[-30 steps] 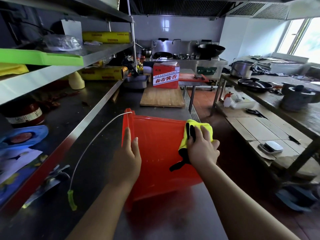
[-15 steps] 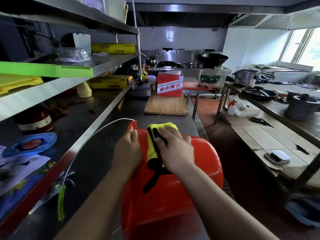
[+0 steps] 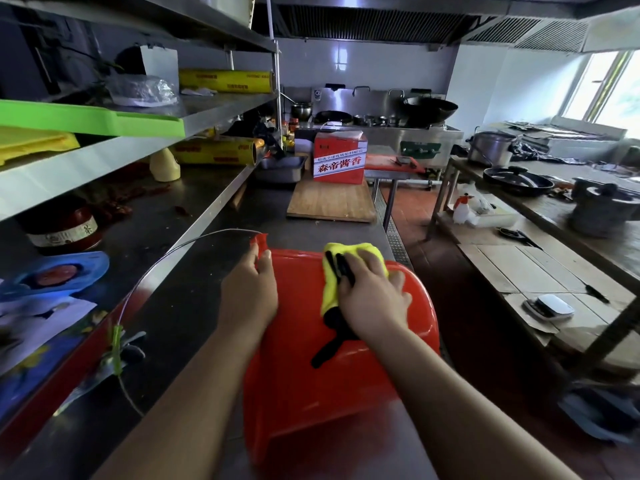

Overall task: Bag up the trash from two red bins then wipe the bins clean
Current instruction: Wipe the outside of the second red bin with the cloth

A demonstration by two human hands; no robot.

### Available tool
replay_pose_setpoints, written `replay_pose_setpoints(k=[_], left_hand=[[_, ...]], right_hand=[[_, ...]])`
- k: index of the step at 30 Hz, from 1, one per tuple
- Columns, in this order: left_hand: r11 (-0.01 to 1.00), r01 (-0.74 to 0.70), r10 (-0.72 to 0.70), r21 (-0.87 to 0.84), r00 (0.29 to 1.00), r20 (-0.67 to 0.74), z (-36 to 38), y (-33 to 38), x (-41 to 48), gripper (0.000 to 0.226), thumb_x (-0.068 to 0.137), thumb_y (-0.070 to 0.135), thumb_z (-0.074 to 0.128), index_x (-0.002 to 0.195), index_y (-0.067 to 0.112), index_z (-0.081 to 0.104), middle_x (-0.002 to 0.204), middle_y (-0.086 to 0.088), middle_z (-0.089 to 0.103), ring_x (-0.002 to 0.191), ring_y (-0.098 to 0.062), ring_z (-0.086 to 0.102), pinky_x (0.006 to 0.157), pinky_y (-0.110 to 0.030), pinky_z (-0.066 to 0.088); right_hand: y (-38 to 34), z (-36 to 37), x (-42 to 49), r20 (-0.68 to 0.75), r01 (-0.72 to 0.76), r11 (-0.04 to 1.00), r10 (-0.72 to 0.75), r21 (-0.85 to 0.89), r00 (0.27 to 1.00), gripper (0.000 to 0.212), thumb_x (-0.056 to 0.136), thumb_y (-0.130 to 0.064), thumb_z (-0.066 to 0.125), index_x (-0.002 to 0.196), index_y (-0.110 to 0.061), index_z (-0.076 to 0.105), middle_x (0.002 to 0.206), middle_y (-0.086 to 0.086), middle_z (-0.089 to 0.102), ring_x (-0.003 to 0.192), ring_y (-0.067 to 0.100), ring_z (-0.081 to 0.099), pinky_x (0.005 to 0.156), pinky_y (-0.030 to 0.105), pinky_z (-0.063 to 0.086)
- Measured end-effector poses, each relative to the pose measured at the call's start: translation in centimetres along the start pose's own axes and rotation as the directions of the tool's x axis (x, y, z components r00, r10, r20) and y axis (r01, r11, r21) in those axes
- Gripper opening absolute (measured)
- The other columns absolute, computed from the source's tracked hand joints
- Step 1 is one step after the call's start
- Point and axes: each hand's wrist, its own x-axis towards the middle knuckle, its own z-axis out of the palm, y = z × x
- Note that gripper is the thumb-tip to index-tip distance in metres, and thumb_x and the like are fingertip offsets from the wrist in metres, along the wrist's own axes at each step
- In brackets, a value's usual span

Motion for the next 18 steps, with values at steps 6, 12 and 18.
replay_pose_setpoints(k=[6, 12, 18], left_hand=[[0.999, 0.020, -0.023, -0.046, 0.997, -0.067, 0.2, 1.0, -1.5, 0.032, 0.101, 0.032, 0.034, 0.126, 0.017, 0.047, 0.080, 0.002, 0.059, 0.065, -0.007, 0.054, 0.050, -0.018, 0.033], [0.999, 0.001, -0.005, -0.047, 0.998, -0.069, 0.1, 1.0, -1.4, 0.030, 0.101, 0.028, 0.034, 0.119, 0.013, 0.053, 0.096, -0.003, 0.063, 0.078, -0.017, 0.056, 0.065, -0.024, 0.035], [0.999, -0.027, 0.025, -0.046, 0.998, -0.049, -0.1, 0.3, -1.1, 0.029, 0.099, 0.027, 0.038, 0.117, 0.013, 0.057, 0.116, -0.015, 0.062, 0.109, -0.033, 0.055, 0.081, -0.033, 0.037]], right_hand=[[6.4, -0.7, 1.2, -0.058, -0.275, 0.961, 0.276, 0.030, 0.959, 0.041, 0.095, -0.039, 0.037, 0.136, -0.047, 0.035, 0.151, -0.016, 0.025, 0.116, 0.034, 0.034, 0.095, 0.048, 0.033], [1.2, 0.0, -0.2, -0.048, -0.039, 0.999, 0.040, 0.020, 0.998, 0.044, 0.096, -0.048, 0.037, 0.140, -0.045, 0.032, 0.153, -0.019, 0.021, 0.123, 0.034, 0.030, 0.098, 0.047, 0.029], [-4.7, 1.1, -2.9, -0.004, 0.286, 0.958, -0.286, -0.014, 0.958, 0.045, 0.097, -0.051, 0.034, 0.142, -0.045, 0.028, 0.153, -0.021, 0.016, 0.118, 0.032, 0.030, 0.094, 0.046, 0.030]])
